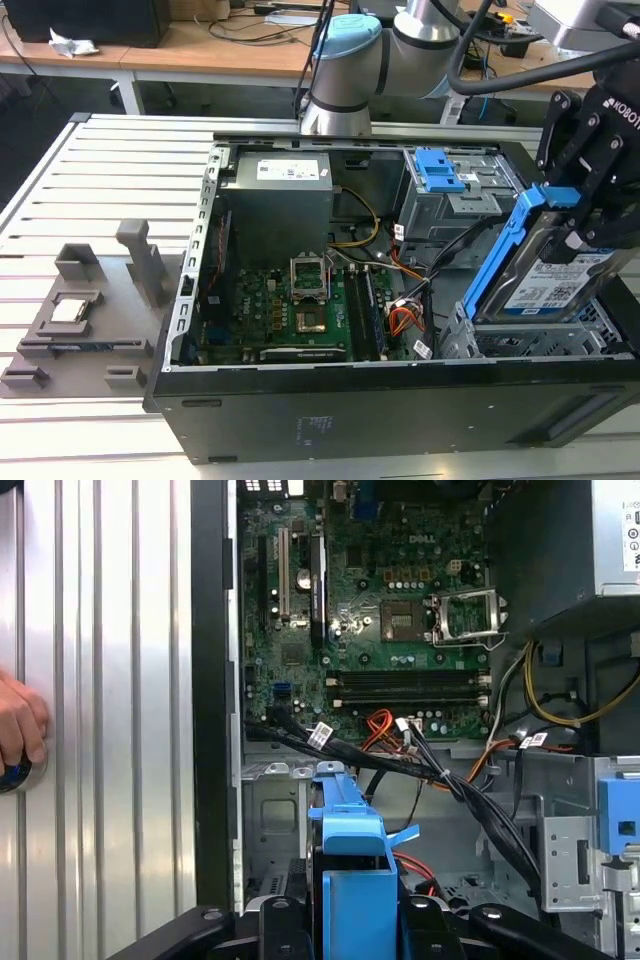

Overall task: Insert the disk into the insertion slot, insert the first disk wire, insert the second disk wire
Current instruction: 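Insert the disk into the insertion slot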

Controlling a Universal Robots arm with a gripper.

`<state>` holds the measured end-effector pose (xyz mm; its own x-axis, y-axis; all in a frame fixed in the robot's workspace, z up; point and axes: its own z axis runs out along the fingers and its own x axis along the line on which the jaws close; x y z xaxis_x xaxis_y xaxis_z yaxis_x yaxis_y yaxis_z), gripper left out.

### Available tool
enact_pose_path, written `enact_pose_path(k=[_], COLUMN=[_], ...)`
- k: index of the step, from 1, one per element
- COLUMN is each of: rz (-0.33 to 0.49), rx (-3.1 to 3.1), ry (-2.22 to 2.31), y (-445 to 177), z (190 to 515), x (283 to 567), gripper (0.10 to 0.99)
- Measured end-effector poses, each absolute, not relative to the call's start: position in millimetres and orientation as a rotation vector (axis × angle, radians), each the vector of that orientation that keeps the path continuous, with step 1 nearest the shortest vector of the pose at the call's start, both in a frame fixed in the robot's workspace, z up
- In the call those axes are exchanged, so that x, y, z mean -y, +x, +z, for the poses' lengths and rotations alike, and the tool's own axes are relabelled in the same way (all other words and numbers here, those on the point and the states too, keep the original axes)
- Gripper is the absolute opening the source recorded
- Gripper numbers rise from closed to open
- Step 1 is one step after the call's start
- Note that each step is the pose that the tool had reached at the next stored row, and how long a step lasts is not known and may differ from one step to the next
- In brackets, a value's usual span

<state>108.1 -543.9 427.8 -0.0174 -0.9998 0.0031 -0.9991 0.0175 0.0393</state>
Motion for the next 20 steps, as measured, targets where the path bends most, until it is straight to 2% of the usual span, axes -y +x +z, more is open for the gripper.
enact_pose_path(k=[20], rz=[-0.040], rx=[2.219], ry=[2.181], y=[108], z=[408], x=[544], gripper=[0.365])
